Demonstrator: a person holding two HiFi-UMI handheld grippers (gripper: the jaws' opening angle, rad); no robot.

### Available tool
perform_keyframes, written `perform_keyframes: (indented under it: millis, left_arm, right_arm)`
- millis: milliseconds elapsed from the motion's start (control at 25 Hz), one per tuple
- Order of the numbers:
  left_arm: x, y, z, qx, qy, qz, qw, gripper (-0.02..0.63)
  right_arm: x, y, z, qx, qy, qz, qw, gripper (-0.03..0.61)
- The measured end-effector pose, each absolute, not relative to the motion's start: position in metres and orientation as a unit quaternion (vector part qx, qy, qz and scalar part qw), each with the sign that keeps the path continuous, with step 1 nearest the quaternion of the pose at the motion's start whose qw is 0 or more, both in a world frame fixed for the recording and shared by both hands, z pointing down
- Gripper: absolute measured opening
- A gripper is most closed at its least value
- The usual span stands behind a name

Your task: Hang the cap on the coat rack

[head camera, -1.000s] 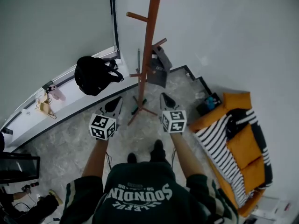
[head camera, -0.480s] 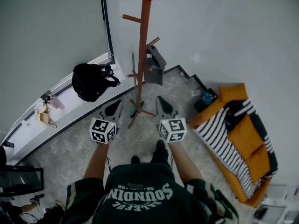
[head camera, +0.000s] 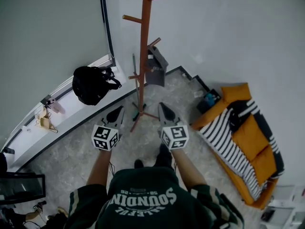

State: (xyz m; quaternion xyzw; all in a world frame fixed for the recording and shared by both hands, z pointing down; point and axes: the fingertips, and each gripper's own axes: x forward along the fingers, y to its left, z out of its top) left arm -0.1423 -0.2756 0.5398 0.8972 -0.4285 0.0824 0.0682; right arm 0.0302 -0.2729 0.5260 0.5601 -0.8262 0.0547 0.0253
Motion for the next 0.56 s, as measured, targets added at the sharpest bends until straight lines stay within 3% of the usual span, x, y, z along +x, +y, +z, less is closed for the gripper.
perform_keyframes:
  millis: [560]
  left_arm:
    - [-0.1357,-0.2842,0.539,0.897,-0.428,0.08,0.074,0.0]
  right_arm:
    - [0.0307,-0.2807,0.5287,0.552,-0.831,0.058,0.031,-0.003]
